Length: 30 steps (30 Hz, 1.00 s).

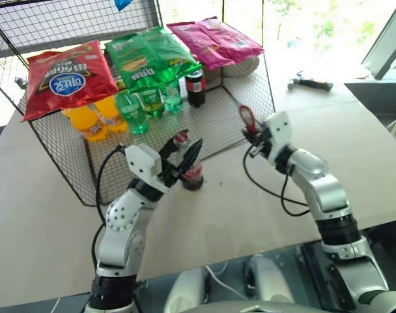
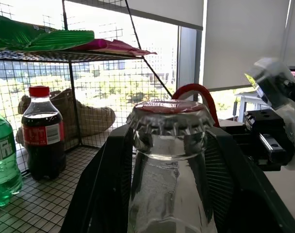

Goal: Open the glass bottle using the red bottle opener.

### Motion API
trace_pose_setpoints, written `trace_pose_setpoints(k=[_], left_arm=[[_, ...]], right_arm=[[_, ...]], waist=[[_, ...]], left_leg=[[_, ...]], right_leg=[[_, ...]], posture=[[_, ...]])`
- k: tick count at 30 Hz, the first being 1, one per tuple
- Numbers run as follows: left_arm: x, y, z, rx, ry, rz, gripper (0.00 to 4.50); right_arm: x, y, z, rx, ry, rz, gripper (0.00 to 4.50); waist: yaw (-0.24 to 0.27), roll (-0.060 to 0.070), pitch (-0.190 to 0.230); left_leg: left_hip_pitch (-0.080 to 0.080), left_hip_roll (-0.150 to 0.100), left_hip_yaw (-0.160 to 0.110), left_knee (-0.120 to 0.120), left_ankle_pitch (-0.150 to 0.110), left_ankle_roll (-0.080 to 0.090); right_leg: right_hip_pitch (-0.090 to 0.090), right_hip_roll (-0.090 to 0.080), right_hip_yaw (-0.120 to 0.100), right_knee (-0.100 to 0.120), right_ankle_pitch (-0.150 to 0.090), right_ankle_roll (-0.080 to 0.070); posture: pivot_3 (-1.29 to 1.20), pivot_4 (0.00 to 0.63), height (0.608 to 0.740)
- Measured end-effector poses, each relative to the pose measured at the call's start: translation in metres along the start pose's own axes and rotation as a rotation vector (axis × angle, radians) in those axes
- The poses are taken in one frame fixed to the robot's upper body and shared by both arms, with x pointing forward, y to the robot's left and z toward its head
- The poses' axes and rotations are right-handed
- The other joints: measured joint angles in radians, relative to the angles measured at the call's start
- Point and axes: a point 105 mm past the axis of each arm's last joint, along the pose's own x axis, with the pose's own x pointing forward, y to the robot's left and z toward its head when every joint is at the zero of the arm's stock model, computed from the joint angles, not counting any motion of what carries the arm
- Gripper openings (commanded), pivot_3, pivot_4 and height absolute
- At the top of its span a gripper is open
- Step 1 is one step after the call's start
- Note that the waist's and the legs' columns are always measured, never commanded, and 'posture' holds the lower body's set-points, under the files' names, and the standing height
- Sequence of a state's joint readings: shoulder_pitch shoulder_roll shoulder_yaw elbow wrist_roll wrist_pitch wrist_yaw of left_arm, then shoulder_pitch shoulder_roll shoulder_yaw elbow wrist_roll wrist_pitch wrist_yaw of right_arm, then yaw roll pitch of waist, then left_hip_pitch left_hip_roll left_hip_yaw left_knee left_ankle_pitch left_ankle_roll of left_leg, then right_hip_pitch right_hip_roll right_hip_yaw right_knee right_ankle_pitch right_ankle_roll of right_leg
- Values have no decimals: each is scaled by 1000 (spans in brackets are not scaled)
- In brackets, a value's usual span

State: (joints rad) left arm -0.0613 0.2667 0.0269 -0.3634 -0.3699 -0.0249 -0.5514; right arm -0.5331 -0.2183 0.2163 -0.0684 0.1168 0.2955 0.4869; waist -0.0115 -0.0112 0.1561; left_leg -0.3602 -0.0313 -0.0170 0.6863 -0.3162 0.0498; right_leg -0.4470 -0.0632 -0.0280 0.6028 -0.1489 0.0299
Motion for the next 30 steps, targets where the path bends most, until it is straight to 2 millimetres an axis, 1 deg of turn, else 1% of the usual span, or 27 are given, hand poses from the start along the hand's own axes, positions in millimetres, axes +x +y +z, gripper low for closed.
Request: trace_pose_setpoints(k=[3, 5, 6, 7, 10, 12, 17, 21, 23, 26, 30], left_arm=[[0, -3, -1, 4, 5, -15, 1465], [1, -4, -2, 5, 6, -21, 1465], [1, -5, -2, 5, 6, -26, 1465], [1, -5, -2, 6, 7, -29, 1465], [1, -5, -2, 8, 11, -34, 1465], [1, -5, -2, 10, 12, -35, 1465], [2, -4, -1, 10, 13, -38, 1465], [2, -4, -2, 9, 15, -39, 1465], [2, -4, -2, 8, 16, -43, 1465], [2, -4, -2, 6, 17, -44, 1465], [2, -4, -2, 5, 18, -45, 1465]], right_arm=[[15, 26, 24, -170, -104, 91, 0], [21, 37, 32, -241, -149, 127, 0], [24, 44, 35, -312, -180, 155, 0], [26, 45, 35, -371, -196, 167, 0], [28, 43, 33, -488, -223, 185, 0], [30, 41, 34, -597, -262, 207, 0], [30, 37, 30, -733, -303, 237, 0], [28, 40, 28, -803, -346, 259, 0], [28, 40, 36, -913, -398, 267, 0], [27, 40, 43, -1023, -463, 268, 0], [29, 40, 46, -1083, -497, 267, 0]], waist=[[-1, 0, -1], [0, 0, -2], [2, -1, -2], [2, -2, -3], [0, -2, -3], [-2, -2, -3], [-1, -2, -3], [-2, -2, -3], [-2, -2, -3], [-1, -2, -3], [-1, -2, -3]], left_leg=[[1, 0, 0, 0, 0, 0], [0, 0, 0, 0, 0, 0], [0, -1, -1, 0, 0, 0], [0, -1, 0, 0, 0, 0], [0, -1, 0, 0, 0, 0], [1, 0, 0, 0, 0, -1], [1, 0, 0, 0, 1, -1], [1, 0, 0, 0, 1, -1], [1, 0, 1, 0, 1, -1], [1, 0, 1, 0, 1, -1], [1, 0, 1, 0, 1, -1]], right_leg=[[0, 0, 0, 0, 0, 0], [0, 0, 0, 0, 0, 0], [0, 0, 0, 0, 0, 0], [0, 0, 0, 0, 0, 0], [0, 0, 0, -1, 0, 0], [0, 0, 0, 0, 0, 0], [0, 0, 0, 0, 0, 0], [0, 0, 1, 0, 0, 0], [0, 0, 1, 0, 0, 0], [0, 0, 1, 0, 0, 0], [0, 0, 2, 0, 0, 0]], posture=[[0, 150, 735], [0, 150, 735], [0, 150, 735], [0, 150, 735], [0, 150, 735], [0, 150, 735], [0, 150, 735], [0, 150, 735], [0, 150, 735], [0, 150, 735], [0, 150, 735]])
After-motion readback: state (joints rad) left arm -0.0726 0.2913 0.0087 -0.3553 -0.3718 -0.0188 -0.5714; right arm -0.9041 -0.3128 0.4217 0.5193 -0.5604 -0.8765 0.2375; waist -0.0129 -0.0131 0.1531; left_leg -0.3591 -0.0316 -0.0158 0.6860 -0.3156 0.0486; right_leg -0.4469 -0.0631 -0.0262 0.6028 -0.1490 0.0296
